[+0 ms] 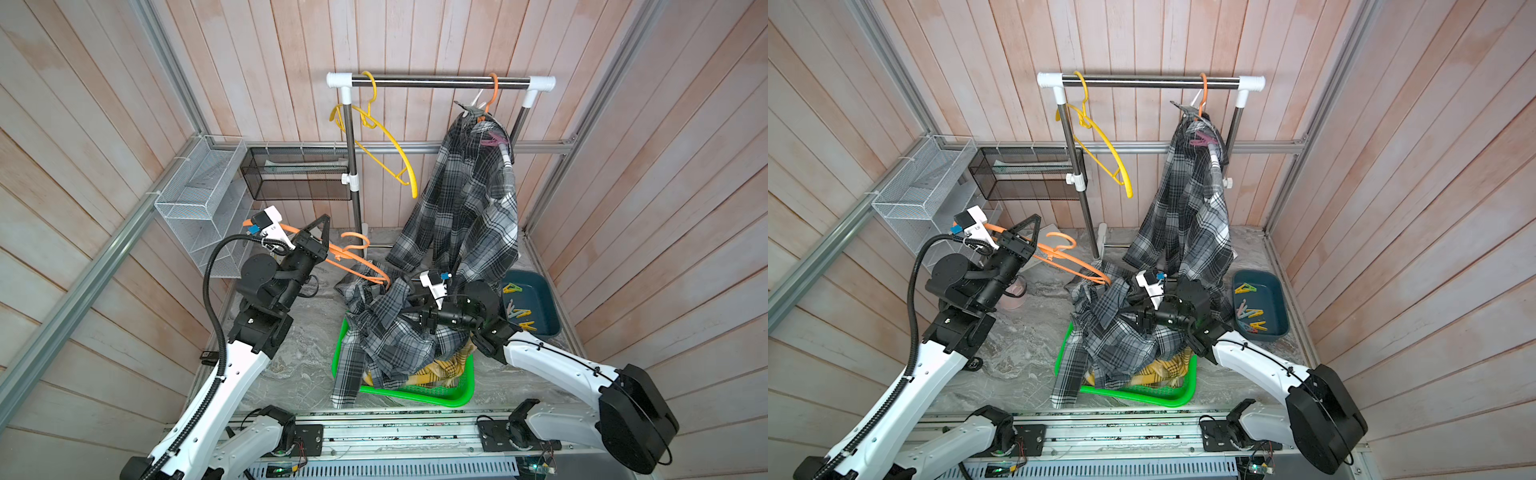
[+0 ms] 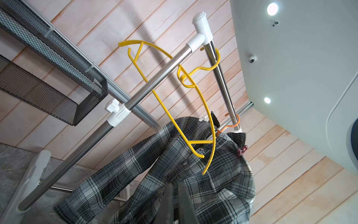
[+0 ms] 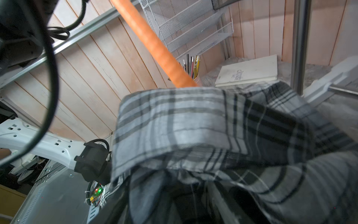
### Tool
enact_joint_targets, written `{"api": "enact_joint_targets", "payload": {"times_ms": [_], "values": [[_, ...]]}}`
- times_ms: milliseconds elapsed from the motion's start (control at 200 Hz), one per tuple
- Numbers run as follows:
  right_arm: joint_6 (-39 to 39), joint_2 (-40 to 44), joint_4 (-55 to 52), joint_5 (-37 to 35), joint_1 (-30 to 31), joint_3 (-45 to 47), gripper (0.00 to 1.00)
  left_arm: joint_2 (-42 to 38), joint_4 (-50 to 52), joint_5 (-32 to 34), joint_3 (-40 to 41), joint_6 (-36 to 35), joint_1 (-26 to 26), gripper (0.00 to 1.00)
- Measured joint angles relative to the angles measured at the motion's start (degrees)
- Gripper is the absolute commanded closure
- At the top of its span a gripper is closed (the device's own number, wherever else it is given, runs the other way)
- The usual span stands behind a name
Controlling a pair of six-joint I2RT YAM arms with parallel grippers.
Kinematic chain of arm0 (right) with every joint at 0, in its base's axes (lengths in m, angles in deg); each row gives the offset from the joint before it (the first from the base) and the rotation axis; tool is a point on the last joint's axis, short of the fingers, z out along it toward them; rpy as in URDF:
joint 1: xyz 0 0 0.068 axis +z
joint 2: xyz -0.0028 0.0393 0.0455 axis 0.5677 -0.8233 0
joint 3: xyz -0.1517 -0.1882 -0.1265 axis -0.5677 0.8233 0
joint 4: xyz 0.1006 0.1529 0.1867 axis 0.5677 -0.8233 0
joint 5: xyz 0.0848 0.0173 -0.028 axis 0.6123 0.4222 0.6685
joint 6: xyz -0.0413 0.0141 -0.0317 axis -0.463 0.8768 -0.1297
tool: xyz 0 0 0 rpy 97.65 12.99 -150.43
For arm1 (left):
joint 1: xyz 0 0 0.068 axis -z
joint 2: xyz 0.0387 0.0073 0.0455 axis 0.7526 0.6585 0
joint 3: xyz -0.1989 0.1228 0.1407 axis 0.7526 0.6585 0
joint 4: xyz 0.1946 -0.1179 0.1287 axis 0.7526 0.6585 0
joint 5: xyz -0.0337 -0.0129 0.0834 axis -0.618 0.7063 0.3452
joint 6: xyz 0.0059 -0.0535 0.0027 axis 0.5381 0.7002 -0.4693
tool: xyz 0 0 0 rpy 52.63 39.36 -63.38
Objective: Remove the clothespins securing long-sleeve shirts to the hanger
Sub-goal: Remove the long-sleeve shirt from the hanger, then place the hanger on the clothesline.
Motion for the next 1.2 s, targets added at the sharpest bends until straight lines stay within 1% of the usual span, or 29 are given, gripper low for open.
{"api": "enact_joint_targets", "payload": {"times_ms": [185,300,435,575,650,725,825,880,1055,1160,1201], "values": [[3.9,0.0,2.9,-3.9,0.0,7.1,0.39,-1.4,1.0,-1.6,-1.1,1.0,-4.2,1.0],[4.3,0.2,1.1,-7.1,0.0,8.2,0.39,-1.5,0.9,-3.9,-1.7,2.7,-6.3,1.0],[2.1,4.8,-5.8,-10.9,0.1,6.2,0.37,-1.6,0.6,-6.4,-1.7,5.7,-8.4,1.0],[-3.3,11.4,-13.4,-12.8,0.1,-2.0,0.36,-1.6,-0.4,-7.9,-1.6,7.9,-9.3,1.0],[-6.9,13.1,-16.5,-12.2,0.1,-7.9,0.36,-1.6,-0.6,-8.8,-1.5,9.0,-9.8,1.0],[-10.6,13.4,-20.3,-9.6,0.0,-13.7,0.36,-1.6,-0.5,-9.1,-1.5,9.6,-10.4,1.0],[-16.1,10.8,-29.8,-5.0,0.1,-23.3,0.37,-2.1,-0.3,-9.3,-1.3,10.3,-11.2,1.0],[-17.9,9.5,-32.8,-3.5,0.1,-26.5,0.37,-2.6,-0.1,-9.4,-1.2,10.5,-11.7,1.0],[-19.6,8.7,-32.7,0.0,0.1,-25.9,0.37,-3.5,-0.8,-10.5,-1.1,12.3,-12.8,1.0],[-19.7,6.6,-29.1,0.8,0.1,-25.8,0.37,-3.5,-1.5,-11.5,-0.7,13.5,-13.0,1.0],[-19.2,5.6,-25.5,1.5,0.1,-25.2,0.37,-3.5,-1.4,-11.7,-0.6,13.9,-13.1,1.0]]}}
